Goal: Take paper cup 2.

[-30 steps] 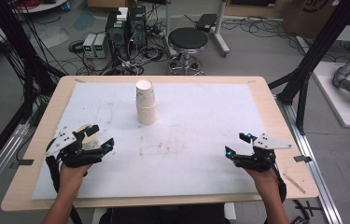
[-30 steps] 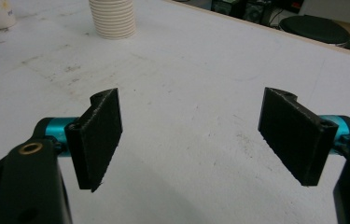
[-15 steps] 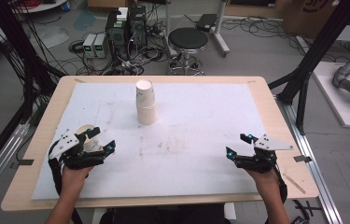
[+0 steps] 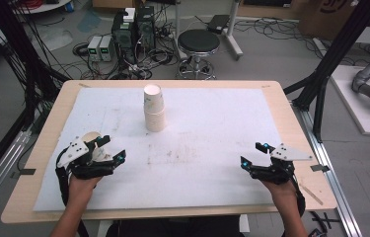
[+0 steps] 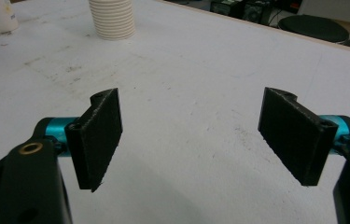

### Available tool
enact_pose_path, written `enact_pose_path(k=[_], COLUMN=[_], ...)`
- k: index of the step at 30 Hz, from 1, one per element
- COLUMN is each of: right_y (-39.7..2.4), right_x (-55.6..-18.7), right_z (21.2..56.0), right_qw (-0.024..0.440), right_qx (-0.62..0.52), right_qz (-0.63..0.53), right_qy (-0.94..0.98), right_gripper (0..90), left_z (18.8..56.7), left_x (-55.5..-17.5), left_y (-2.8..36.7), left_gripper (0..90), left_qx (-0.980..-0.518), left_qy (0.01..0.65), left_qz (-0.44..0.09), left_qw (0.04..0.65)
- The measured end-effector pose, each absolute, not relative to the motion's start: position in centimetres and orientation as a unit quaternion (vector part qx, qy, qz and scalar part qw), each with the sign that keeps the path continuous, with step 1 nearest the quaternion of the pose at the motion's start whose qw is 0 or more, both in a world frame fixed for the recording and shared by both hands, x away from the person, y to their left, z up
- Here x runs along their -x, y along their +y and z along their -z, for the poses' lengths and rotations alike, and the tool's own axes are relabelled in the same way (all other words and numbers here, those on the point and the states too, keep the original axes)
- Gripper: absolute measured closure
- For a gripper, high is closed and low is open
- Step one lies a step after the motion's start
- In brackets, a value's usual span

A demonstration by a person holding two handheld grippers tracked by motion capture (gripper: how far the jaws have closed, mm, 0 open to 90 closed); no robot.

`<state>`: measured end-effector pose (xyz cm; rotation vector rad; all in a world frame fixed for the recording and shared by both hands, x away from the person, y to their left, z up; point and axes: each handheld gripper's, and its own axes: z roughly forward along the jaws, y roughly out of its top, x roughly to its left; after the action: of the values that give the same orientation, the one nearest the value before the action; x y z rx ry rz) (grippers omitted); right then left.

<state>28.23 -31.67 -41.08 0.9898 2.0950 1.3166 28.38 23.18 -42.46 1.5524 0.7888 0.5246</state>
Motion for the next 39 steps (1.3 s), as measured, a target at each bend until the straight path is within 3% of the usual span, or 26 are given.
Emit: enact_pose_path(k=[20, 39], right_y=[-31.5, -31.7], right_x=[-28.1, -28.1], right_z=[41.1, 41.1], right_qw=[0.229, 0.221], right_qx=[-0.353, -0.353], right_qz=[-0.487, -0.493], right_qy=[0.766, 0.763], right_gripper=[22.2, 22.2], left_z=[39.7, 34.6], left_x=[-30.4, -36.7], left_y=[21.4, 17.7], left_gripper=[16.3, 16.2], left_qx=[-0.683, -0.711], left_qy=[0.337, 0.333], left_qz=[-0.206, -0.203], left_qw=[0.615, 0.584])
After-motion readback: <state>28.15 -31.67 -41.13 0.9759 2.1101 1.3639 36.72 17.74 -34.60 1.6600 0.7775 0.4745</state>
